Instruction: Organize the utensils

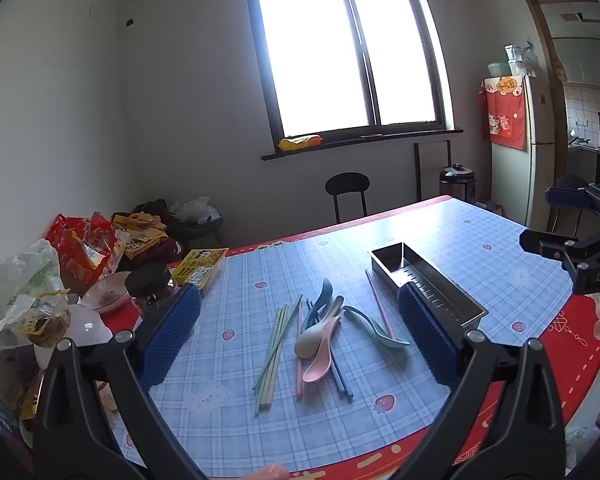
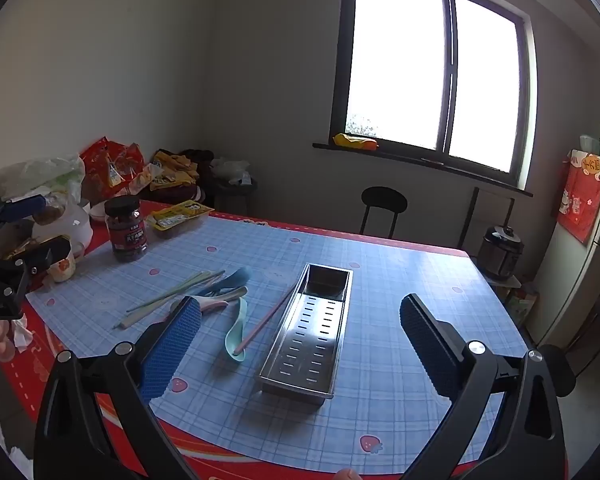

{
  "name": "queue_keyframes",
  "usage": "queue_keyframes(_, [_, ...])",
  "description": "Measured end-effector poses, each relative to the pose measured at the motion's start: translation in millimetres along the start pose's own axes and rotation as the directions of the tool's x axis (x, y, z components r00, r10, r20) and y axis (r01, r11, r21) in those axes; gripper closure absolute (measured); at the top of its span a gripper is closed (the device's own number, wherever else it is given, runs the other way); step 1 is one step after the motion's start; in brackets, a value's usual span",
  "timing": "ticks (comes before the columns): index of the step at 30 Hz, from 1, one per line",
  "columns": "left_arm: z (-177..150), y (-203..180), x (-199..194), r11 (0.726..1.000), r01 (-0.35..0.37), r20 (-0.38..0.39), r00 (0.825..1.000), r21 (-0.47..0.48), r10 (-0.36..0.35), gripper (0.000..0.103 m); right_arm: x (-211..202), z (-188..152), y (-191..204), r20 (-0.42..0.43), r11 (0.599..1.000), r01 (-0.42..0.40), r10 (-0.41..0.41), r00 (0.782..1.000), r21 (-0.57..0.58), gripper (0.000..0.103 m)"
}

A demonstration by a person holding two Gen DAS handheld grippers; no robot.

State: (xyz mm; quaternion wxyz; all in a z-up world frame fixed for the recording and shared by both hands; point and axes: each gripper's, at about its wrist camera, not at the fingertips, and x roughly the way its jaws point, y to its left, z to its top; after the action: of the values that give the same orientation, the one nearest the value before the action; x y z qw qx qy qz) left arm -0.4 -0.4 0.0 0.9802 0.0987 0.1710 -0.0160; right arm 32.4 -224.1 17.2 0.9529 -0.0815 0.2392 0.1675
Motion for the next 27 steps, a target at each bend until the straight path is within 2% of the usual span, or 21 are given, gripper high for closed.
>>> queue_keyframes(12, [-1,1,-5,1.0,-0.001,0.005,1.0,-0.006,0.001,0.005,-1,-1,2,-0.007,1.0,-0.005,0.005,1.0,0.005,0.005])
queue_keyframes(14, [-2,0,-5,1.0,-0.004,0.004,1.0,-0.006,0.004,0.006,3,-5,-9,-0.009,1.0,0.003,-0.003,1.0,0.003,0.005])
queue_keyframes(27, [-4,1,1,1.0,-0.004,-0.003,1.0,-0.016,0.004,0.006,4,-6,1,-0.018,1.0,0.007,-0.007,1.0,0.004,0.005])
